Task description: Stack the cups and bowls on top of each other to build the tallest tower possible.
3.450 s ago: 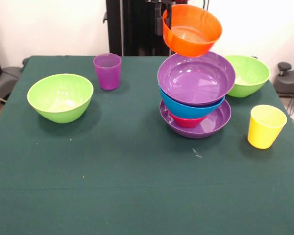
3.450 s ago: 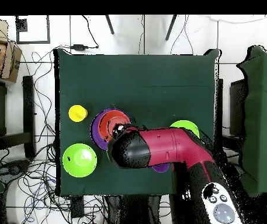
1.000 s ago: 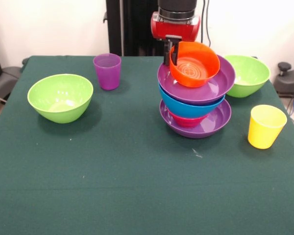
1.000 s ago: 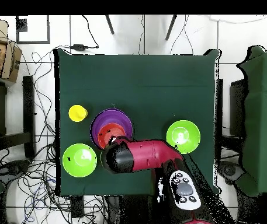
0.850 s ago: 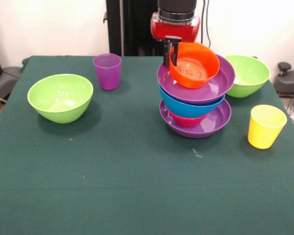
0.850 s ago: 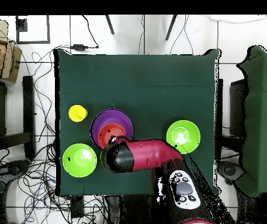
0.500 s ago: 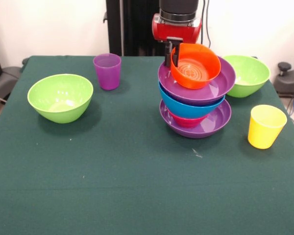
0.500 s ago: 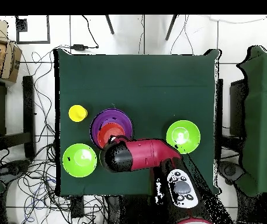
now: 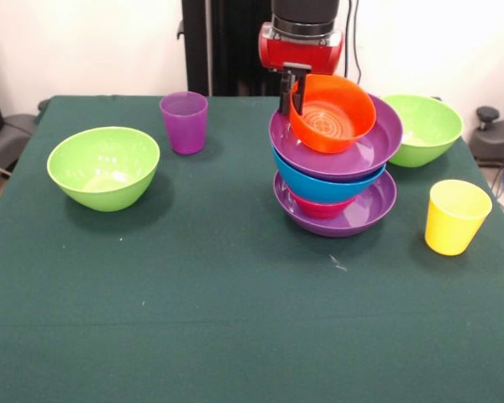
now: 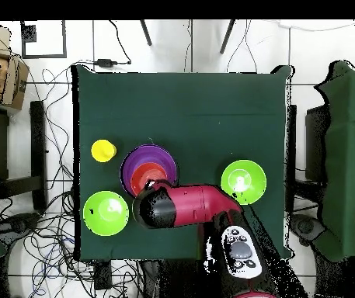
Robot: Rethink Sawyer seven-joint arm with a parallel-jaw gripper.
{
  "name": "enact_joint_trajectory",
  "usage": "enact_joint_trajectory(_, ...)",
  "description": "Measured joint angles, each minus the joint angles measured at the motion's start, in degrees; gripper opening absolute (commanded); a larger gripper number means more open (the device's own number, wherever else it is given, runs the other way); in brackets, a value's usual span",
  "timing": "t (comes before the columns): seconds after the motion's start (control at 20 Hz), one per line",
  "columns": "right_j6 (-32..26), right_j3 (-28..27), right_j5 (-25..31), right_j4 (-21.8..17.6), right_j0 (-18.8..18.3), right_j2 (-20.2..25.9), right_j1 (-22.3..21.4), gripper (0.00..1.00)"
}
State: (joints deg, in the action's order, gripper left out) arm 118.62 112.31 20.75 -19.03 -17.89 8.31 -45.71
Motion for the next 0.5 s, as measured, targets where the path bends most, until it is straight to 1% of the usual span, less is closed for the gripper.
enact_joint_trajectory(0.5,0.0,-0.2,0.0,0.3,0.1,-0.2,0.0,0.00)
